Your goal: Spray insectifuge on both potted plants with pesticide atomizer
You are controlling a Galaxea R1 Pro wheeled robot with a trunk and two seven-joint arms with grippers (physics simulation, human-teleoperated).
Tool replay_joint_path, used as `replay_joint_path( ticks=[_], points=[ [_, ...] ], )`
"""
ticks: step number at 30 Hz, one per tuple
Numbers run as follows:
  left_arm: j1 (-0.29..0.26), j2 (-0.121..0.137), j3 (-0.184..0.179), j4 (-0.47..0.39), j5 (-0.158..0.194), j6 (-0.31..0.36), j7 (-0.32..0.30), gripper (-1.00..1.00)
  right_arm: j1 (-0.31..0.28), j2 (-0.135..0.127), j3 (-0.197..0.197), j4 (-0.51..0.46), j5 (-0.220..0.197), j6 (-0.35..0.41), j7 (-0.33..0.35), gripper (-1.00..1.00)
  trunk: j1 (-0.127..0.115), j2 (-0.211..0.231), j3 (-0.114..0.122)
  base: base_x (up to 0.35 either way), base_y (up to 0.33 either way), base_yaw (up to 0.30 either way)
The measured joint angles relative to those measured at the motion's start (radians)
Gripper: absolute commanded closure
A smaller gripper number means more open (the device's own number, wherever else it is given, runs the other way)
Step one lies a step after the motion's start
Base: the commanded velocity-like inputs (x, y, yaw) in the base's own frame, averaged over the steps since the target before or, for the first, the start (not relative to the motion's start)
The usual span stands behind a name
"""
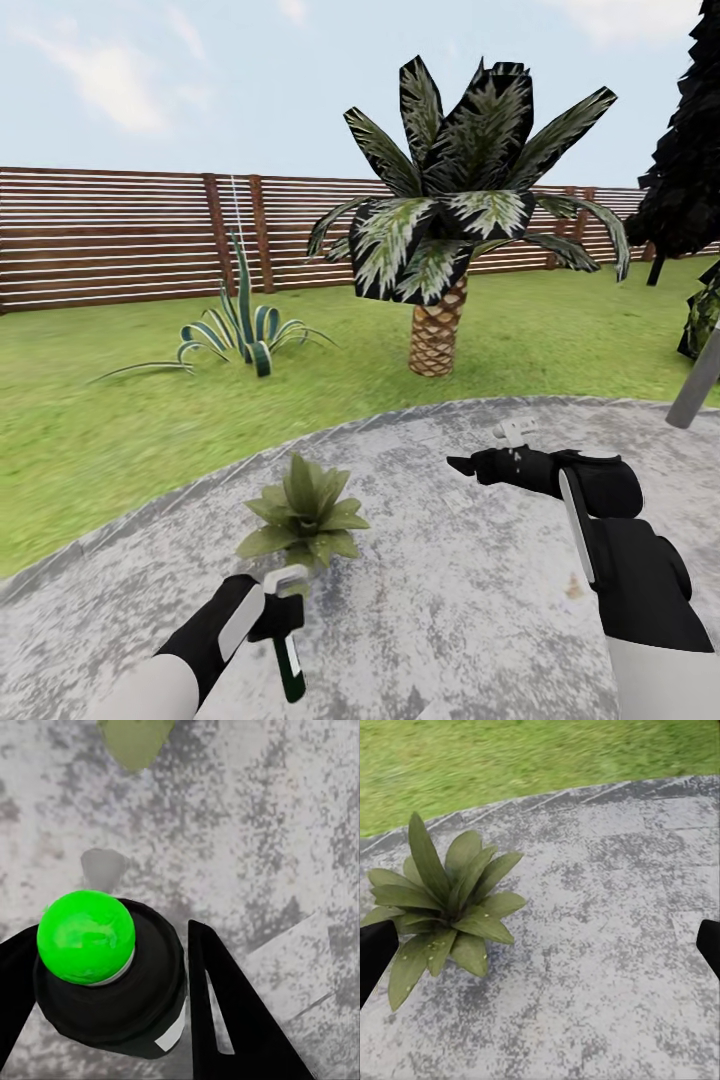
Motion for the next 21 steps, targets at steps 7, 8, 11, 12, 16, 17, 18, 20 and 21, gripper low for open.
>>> replay_joint_path(
  ticks=[7,8,11,12,16,17,18,20,21],
  points=[
    [0.0,-0.005,-0.003,-0.001,0.002,-0.014,-0.016,1.0,0.0,0.001,0.001,0.0,-0.001,0.0,0.0,-1.0,0.0,0.0,0.0,0.0,0.233,-0.248],
    [0.0,-0.006,-0.003,-0.001,0.002,-0.015,-0.018,1.0,0.0,0.001,0.001,0.0,0.0,0.001,0.0,-1.0,0.0,0.0,0.0,0.0,0.049,-0.275],
    [0.0,-0.009,-0.003,-0.001,0.002,-0.017,-0.02,1.0,0.0,0.002,0.001,0.0,0.0,0.001,0.0,-1.0,0.0,0.0,0.0,0.0,0.02,-0.276],
    [0.0,-0.009,-0.003,-0.001,0.002,-0.018,-0.02,1.0,0.0,0.002,0.001,0.0,0.0,0.001,0.0,-1.0,0.0,0.0,0.0,0.0,0.005,-0.258],
    [0.0,-0.009,-0.002,-0.001,0.002,-0.018,-0.02,1.0,0.0,0.001,0.001,0.0,0.0,0.001,0.0,-1.0,0.0,0.0,0.0,0.0,0.072,-0.114],
    [0.0,-0.007,-0.002,-0.001,0.001,-0.018,-0.021,1.0,0.0,0.0,0.001,0.0,0.0,0.0,0.0,-1.0,0.0,0.0,0.0,0.0,0.236,-0.024],
    [0.0,-0.007,-0.002,-0.001,0.002,-0.017,-0.021,1.0,0.0,0.0,0.001,0.0,0.0,0.0,0.0,-1.0,0.0,0.0,0.0,0.0,0.258,-0.015],
    [0.0,-0.005,-0.001,-0.001,0.001,-0.016,-0.021,1.0,0.0,0.0,0.001,0.0,0.0,0.0,0.0,-1.0,0.0,0.0,0.0,0.002,0.289,-0.008],
    [0.0,-0.004,0.001,-0.001,0.001,-0.012,-0.021,1.0,0.0,0.0,0.001,0.0,0.0,0.0,0.0,-1.0,0.0,0.0,0.0,0.042,0.313,-0.003]
  ],
)
